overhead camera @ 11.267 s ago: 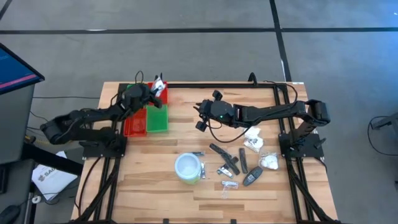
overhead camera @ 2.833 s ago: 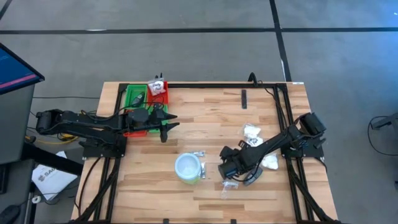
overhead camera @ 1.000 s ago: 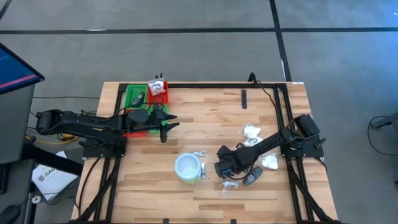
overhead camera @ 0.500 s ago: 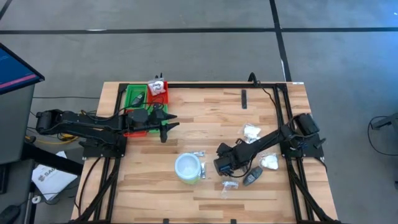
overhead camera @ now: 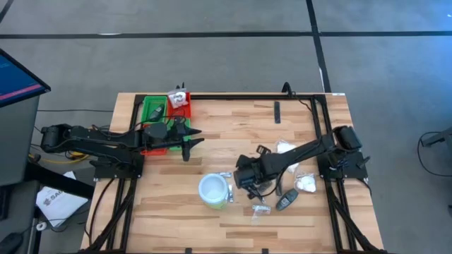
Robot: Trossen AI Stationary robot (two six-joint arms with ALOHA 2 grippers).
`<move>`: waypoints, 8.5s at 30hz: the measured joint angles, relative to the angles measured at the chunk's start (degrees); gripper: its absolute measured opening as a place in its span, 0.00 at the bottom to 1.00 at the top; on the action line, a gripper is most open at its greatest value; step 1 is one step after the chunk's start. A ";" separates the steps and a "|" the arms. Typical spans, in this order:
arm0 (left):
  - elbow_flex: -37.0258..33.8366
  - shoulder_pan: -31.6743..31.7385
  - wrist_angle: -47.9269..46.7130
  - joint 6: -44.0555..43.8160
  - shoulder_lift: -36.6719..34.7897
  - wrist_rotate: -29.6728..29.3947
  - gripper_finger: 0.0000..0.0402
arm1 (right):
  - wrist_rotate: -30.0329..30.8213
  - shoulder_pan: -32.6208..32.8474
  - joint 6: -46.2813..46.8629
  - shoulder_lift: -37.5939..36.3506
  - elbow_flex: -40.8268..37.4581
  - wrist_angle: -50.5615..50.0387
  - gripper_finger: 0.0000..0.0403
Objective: Pick & Place Travel size toiletries
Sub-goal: Put the black comb into the bottom green bin
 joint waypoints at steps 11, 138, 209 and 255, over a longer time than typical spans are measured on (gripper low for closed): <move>-0.02 0.00 6.85 -1.58 0.00 0.15 0.40 | 12.00 -3.43 -13.12 0.00 12.44 -2.61 0.00; -5.81 10.58 -35.59 -13.10 -21.31 -16.72 0.08 | 20.83 -10.85 -16.04 0.57 9.36 -1.25 0.44; -5.84 3.74 -9.93 -12.72 -11.95 -8.20 0.52 | 14.37 -39.38 9.00 -17.81 -39.22 35.95 0.16; -5.84 3.74 -7.10 -12.70 -9.79 -8.33 0.52 | 6.54 -45.54 5.51 -5.69 -39.07 54.86 0.53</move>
